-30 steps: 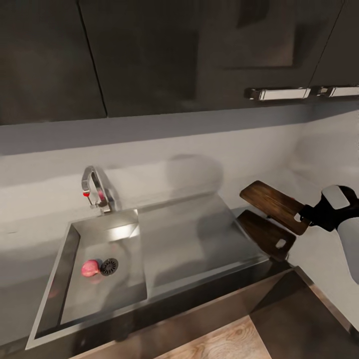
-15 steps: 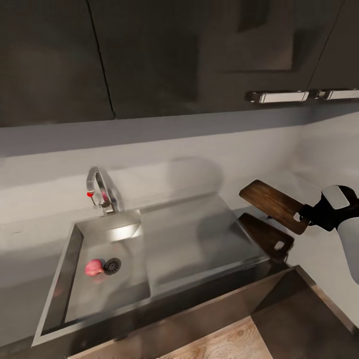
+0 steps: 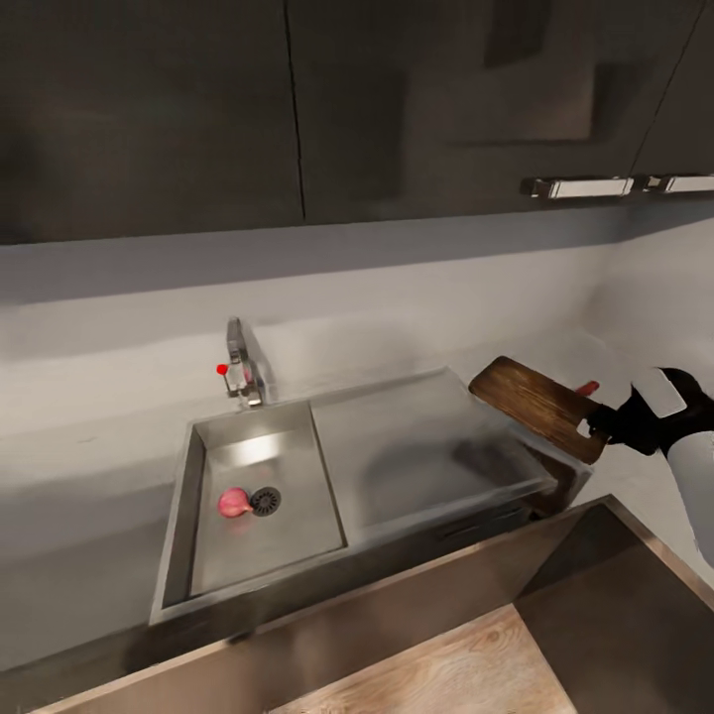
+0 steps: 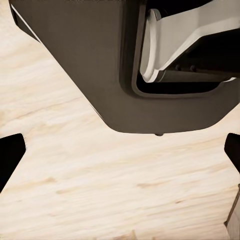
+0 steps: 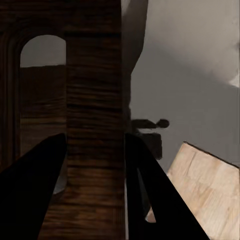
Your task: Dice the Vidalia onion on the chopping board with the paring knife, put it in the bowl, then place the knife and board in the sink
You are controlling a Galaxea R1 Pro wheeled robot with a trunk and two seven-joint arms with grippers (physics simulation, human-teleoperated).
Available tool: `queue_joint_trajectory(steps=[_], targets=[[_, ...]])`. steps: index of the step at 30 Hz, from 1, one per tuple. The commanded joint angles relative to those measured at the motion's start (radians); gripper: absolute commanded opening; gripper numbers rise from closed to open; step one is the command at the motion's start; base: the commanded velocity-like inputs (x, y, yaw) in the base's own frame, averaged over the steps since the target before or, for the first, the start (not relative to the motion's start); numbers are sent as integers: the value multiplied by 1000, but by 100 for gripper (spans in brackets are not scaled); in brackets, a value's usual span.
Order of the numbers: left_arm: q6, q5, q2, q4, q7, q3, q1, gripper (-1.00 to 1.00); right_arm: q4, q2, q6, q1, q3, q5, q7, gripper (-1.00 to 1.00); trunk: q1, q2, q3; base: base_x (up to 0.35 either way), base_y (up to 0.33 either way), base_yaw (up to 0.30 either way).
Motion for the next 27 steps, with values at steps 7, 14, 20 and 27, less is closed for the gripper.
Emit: queue_joint_trajectory(steps=[7,14,20,27], targets=[[5,1,0,-3,-1,2,0,100,-2,0,3,-2,68,-4,15,-100,0,-2,-2,-62,56,0],[5,1,0,-3,-1,2,0,100,-2,0,3,-1,105,-4,42,-100,0,-2,-2,-6,5,0],[5,1,0,-3,-1,2,0,100,-2,0,3,-1,111,-4,61,-100,0,-2,-2,0,0,0],[5,1,0,-3,-1,2,0,100,-2,4,3,-1,149,-4,63,-100,0,-2,-2,0,0,0]])
